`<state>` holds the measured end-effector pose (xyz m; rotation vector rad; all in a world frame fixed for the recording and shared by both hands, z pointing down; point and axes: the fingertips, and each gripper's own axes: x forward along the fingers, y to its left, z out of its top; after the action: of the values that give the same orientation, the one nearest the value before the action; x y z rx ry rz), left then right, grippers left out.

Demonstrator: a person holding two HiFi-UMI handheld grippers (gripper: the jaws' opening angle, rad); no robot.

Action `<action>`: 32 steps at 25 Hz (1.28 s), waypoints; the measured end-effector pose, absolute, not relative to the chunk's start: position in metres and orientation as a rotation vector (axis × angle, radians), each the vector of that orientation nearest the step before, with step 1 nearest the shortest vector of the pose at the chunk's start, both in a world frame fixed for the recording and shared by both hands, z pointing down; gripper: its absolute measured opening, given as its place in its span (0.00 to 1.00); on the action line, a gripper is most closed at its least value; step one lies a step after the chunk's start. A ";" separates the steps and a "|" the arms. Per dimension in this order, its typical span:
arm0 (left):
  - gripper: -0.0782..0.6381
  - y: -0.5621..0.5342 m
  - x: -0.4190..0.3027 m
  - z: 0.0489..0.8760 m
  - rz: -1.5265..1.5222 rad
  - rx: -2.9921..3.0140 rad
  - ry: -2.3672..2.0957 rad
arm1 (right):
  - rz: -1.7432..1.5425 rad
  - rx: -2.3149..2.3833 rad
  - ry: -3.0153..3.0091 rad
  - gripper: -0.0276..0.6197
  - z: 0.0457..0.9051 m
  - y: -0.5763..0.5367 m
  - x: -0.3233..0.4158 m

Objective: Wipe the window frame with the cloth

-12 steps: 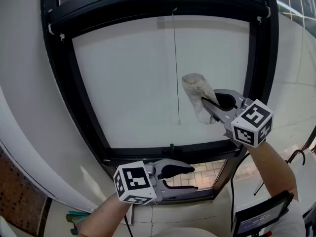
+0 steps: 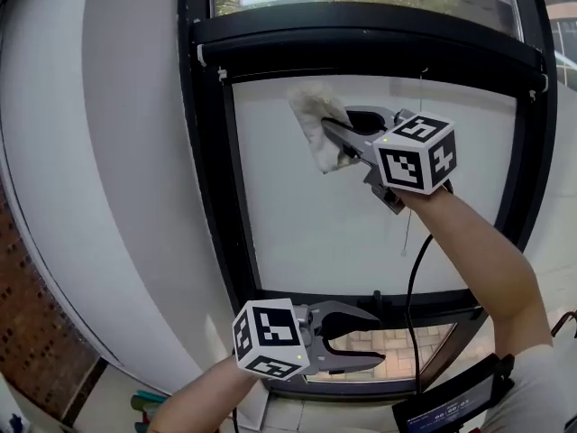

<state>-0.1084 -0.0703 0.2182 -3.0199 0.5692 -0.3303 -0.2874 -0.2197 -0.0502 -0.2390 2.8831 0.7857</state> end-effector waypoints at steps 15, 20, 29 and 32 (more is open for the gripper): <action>0.45 -0.038 -0.185 0.227 -0.324 -2.992 0.741 | 0.805 -0.337 2.776 0.16 -0.162 -0.235 -0.422; 0.45 -0.051 -0.179 0.230 -0.314 -2.993 0.679 | 0.795 -0.438 2.738 0.16 -0.174 -0.261 -0.372; 0.45 -0.081 -0.088 0.230 -0.295 -3.031 0.399 | 0.771 -0.674 2.697 0.16 -0.177 -0.325 -0.203; 0.45 -0.099 -0.043 0.231 -0.284 -3.034 0.331 | 0.755 -0.733 2.673 0.16 -0.179 -0.350 -0.134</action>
<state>-0.0433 -0.0986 0.2306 -3.0340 0.3310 -0.2839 -0.1342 -0.3498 -0.1788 -0.7334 2.6729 0.7549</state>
